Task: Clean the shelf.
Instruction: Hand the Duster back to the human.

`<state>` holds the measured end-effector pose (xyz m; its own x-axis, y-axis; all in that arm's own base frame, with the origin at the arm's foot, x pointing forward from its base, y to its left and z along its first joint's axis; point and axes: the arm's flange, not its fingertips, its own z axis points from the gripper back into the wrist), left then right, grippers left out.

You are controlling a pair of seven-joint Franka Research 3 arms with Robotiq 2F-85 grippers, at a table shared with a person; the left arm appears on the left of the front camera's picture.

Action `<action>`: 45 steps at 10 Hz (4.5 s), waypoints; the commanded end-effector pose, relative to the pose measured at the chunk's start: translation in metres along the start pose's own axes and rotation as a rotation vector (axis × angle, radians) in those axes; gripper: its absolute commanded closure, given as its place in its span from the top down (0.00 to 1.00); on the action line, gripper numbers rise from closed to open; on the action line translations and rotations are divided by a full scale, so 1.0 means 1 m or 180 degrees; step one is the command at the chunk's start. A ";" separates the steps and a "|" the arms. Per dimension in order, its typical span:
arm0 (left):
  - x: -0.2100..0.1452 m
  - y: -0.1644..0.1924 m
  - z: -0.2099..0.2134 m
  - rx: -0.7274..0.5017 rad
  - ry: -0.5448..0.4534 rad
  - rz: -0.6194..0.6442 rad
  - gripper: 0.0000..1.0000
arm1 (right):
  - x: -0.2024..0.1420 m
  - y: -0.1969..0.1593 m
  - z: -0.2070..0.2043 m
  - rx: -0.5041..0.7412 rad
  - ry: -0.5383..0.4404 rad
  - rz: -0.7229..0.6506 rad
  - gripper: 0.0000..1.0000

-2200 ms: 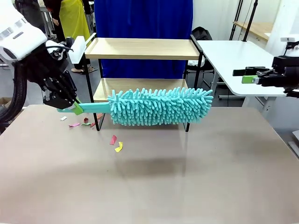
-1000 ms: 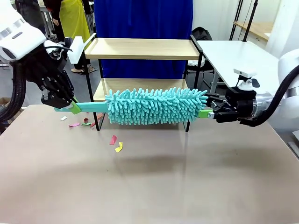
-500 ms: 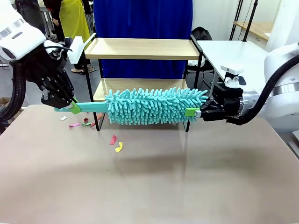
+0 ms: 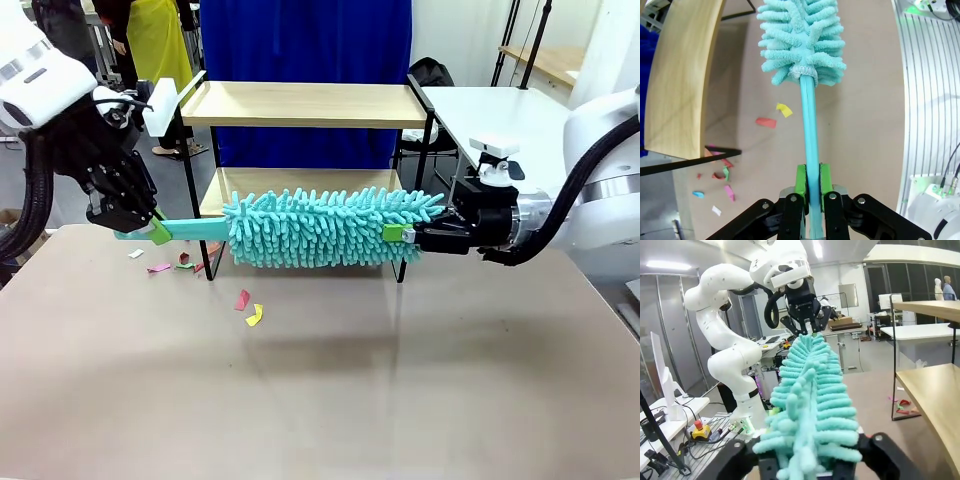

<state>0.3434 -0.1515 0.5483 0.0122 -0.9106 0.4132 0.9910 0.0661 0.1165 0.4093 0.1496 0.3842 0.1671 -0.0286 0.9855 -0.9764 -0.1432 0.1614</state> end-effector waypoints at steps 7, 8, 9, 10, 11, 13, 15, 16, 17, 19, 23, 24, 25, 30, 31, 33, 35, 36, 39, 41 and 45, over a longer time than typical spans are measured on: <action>0.003 -0.002 0.001 -0.0015 -0.0065 0.0034 0.13 | 0.009 -0.002 0.003 0.0130 -0.0092 -0.0068 0.00; 0.003 -0.002 0.001 -0.0015 -0.0065 0.0034 0.13 | 0.001 0.000 0.001 0.0000 0.0005 -0.0008 0.00; 0.000 -0.001 0.000 -0.0008 0.0001 -0.0004 0.70 | 0.001 0.000 0.001 0.0000 0.0005 -0.0008 0.00; -0.002 -0.001 0.007 -0.0033 -0.0118 0.0020 0.70 | 0.001 0.000 0.001 0.0000 0.0005 -0.0008 0.00; -0.008 -0.002 0.016 -0.0092 -0.0342 0.0080 1.00 | 0.001 0.000 0.001 0.0000 0.0005 -0.0008 0.00; -0.031 0.002 0.039 -0.0084 -0.0671 0.0133 1.00 | 0.001 0.000 0.001 0.0000 0.0005 -0.0008 0.00; -0.079 0.003 0.070 -0.0042 -0.0815 0.0232 1.00 | 0.001 0.000 0.001 0.0000 0.0005 -0.0008 0.00; -0.115 -0.001 0.088 0.0080 -0.0908 0.0357 1.00 | 0.001 0.000 0.001 0.0000 0.0005 -0.0008 0.00; -0.146 -0.006 0.101 0.0142 -0.0936 0.0461 1.00 | 0.001 0.000 0.001 0.0000 0.0005 -0.0008 0.00; -0.194 -0.019 0.110 0.0109 -0.0964 0.0563 1.00 | 0.001 0.000 0.001 0.0000 0.0005 -0.0008 0.00; -0.204 -0.021 0.119 0.0154 -0.0999 0.0630 1.00 | -0.001 0.000 0.002 0.0007 -0.0008 -0.0026 0.17; -0.204 -0.021 0.119 0.0154 -0.0999 0.0630 1.00 | 0.027 0.007 0.005 -0.0013 -0.0068 0.0014 0.17; -0.204 -0.021 0.119 0.0154 -0.0999 0.0630 1.00 | 0.066 0.017 0.011 -0.0130 -0.0102 0.0123 0.17; -0.204 -0.021 0.119 0.0154 -0.0999 0.0630 1.00 | 0.196 0.063 0.083 -0.1344 -0.0624 0.0677 0.17; -0.204 -0.021 0.119 0.0154 -0.0999 0.0630 1.00 | 0.203 0.067 0.095 -0.1607 -0.0680 0.0729 0.17; -0.204 -0.021 0.119 0.0154 -0.0999 0.0630 1.00 | 0.206 0.068 0.129 -0.2377 -0.0726 0.0755 0.17; -0.204 -0.021 0.119 0.0154 -0.0999 0.0630 1.00 | 0.194 0.074 0.170 -0.3321 -0.0833 0.0742 0.17; -0.204 -0.021 0.119 0.0154 -0.0999 0.0630 1.00 | 0.186 0.076 0.190 -0.3714 -0.0850 0.0702 0.17; -0.204 -0.021 0.119 0.0154 -0.0999 0.0630 1.00 | 0.161 0.089 0.232 -0.4525 -0.0793 0.0670 0.17; -0.204 -0.021 0.119 0.0154 -0.0999 0.0630 1.00 | 0.140 0.093 0.242 -0.4670 -0.0737 0.0596 0.17; -0.204 -0.021 0.119 0.0154 -0.0999 0.0630 1.00 | 0.040 0.081 0.239 -0.4656 -0.0625 0.0247 0.17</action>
<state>0.3037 0.0820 0.5667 0.1637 -0.7233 0.6709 0.9641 0.2613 0.0465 0.3767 -0.1089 0.4538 0.0456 -0.1548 0.9869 -0.2385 0.9577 0.1612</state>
